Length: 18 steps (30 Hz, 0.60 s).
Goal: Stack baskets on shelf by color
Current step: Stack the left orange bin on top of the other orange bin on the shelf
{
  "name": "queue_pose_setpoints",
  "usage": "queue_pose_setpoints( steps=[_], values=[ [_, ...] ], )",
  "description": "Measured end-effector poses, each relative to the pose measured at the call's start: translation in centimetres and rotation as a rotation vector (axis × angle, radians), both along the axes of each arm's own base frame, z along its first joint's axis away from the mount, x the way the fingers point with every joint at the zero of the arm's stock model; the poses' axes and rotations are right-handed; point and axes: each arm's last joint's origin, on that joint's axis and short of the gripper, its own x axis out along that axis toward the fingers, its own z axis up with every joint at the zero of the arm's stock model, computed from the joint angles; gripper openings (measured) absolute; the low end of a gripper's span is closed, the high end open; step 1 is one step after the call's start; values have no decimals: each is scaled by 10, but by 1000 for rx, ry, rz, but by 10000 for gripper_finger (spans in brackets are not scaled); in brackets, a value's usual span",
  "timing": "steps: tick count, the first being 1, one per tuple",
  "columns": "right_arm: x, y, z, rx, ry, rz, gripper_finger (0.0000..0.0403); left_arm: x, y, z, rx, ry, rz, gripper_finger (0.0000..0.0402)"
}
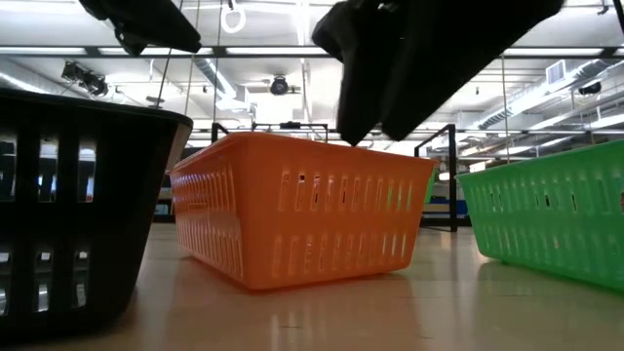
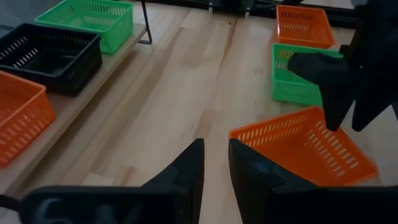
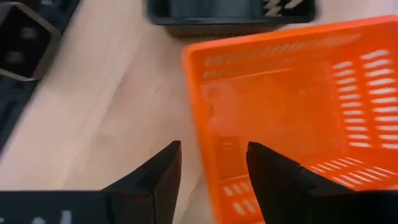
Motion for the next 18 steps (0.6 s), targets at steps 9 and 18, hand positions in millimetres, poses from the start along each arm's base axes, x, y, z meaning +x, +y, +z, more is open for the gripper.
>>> queue_pose_setpoints(
  steps=[9,18],
  values=[
    [-4,-5,-16,17,37,0,153,0,-1,1,-2,-6,-4,78],
    [5,-19,-26,-4,-26,27,114,-5,-10,2,-6,-34,-1,76]
  ],
)
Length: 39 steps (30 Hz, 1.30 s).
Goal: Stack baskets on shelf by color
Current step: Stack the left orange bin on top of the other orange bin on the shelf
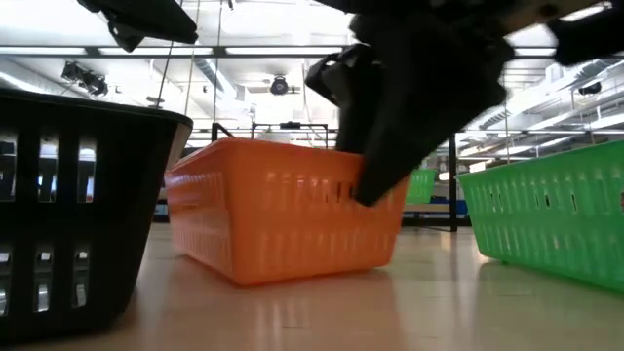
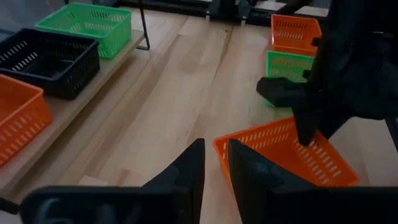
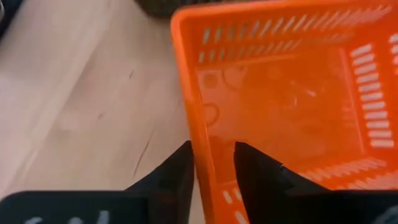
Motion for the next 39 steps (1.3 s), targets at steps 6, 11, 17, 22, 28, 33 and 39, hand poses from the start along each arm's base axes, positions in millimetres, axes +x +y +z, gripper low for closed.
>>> queue_pose_setpoints(
  steps=[6,11,17,22,28,33,39],
  values=[
    [5,-4,1,47,-9,11,76,-4,-7,-2,9,-6,4,75],
    [4,-15,-1,-53,14,-43,19,-5,-7,-2,16,-11,12,72],
    [8,-23,-1,-71,1,-55,12,-5,-7,-2,12,-12,17,67],
    [14,-35,4,-179,-56,-127,9,-5,-8,-2,-5,-17,22,70],
    [27,-54,27,-266,-80,-189,9,-9,-12,-1,28,-33,30,65],
    [39,-77,59,-324,-86,-253,8,-13,-16,0,68,-64,57,53],
    [58,-118,107,-343,-176,-318,8,-15,-20,0,66,-67,42,48]
  ],
)
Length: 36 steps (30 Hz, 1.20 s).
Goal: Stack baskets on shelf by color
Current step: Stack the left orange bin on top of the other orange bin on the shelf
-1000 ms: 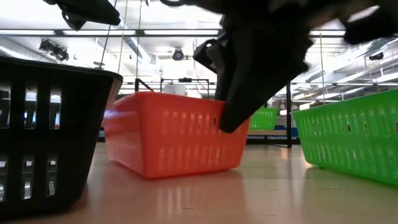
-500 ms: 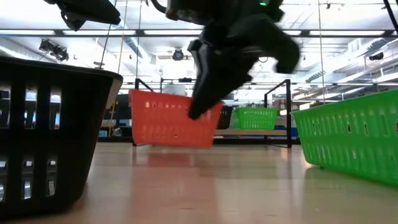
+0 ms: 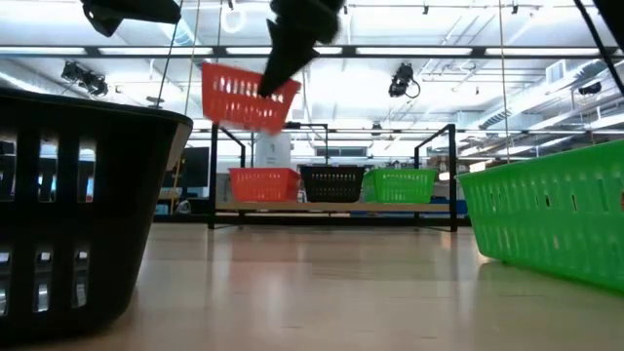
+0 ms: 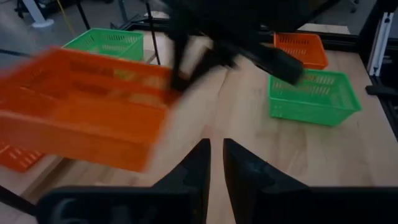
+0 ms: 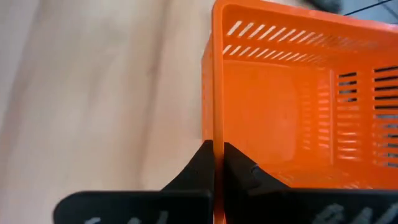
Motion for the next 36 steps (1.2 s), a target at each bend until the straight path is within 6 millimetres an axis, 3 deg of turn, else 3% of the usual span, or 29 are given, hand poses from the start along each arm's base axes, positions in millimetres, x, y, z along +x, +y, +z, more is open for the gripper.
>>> queue_pose_setpoints(
  steps=[7,11,14,23,32,36],
  values=[
    [7,-77,46,29,-58,-81,8,-5,-6,0,-4,-1,-31,48],
    [5,-122,53,129,-67,-111,8,-7,-8,0,8,-5,-34,48],
    [5,-144,54,175,-105,-121,8,-9,-7,2,11,-18,-26,48],
    [10,-165,55,124,-172,-93,8,-10,-7,3,13,-19,-27,44],
    [9,-185,26,160,-151,-182,8,-11,-8,3,6,-22,-27,40],
    [8,-193,22,176,-168,-190,8,-12,-10,3,5,-22,-36,39]
  ],
)
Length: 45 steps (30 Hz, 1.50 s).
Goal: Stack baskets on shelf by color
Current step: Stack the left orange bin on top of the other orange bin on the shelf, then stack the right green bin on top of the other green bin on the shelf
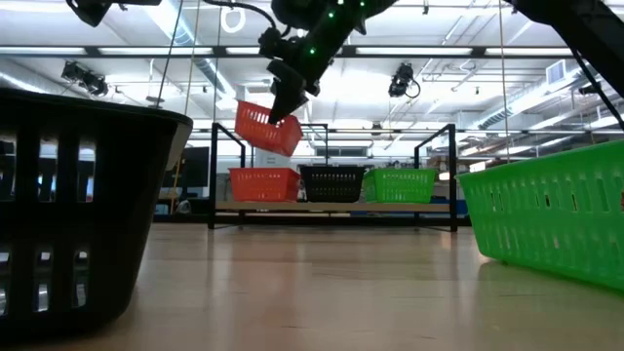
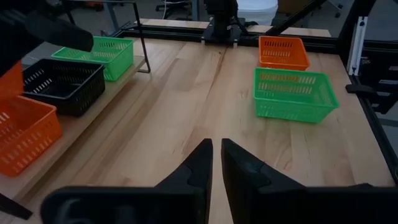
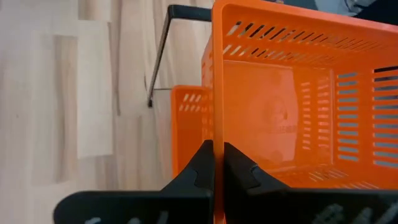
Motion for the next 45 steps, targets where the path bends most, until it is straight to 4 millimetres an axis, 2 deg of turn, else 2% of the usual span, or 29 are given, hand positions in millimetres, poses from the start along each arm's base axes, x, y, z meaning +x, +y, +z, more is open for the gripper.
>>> queue_pose_setpoints(
  steps=[8,14,17,25,34,40,45],
  values=[
    [-2,-11,-15,37,4,4,8,0,0,0,6,-2,4,37],
    [-1,-11,-29,40,-2,9,8,0,0,0,4,-3,5,34],
    [-1,-12,-30,38,-8,6,11,0,0,0,2,-4,5,36],
    [-1,-13,-30,40,-8,6,65,0,0,0,2,-4,6,35],
    [-1,-13,-30,35,-9,3,97,0,0,0,0,-4,7,37],
    [3,-3,-29,37,-22,29,99,0,0,0,-2,-5,7,35],
    [2,23,-34,58,65,80,98,0,0,0,-14,8,-14,30]
  ],
)
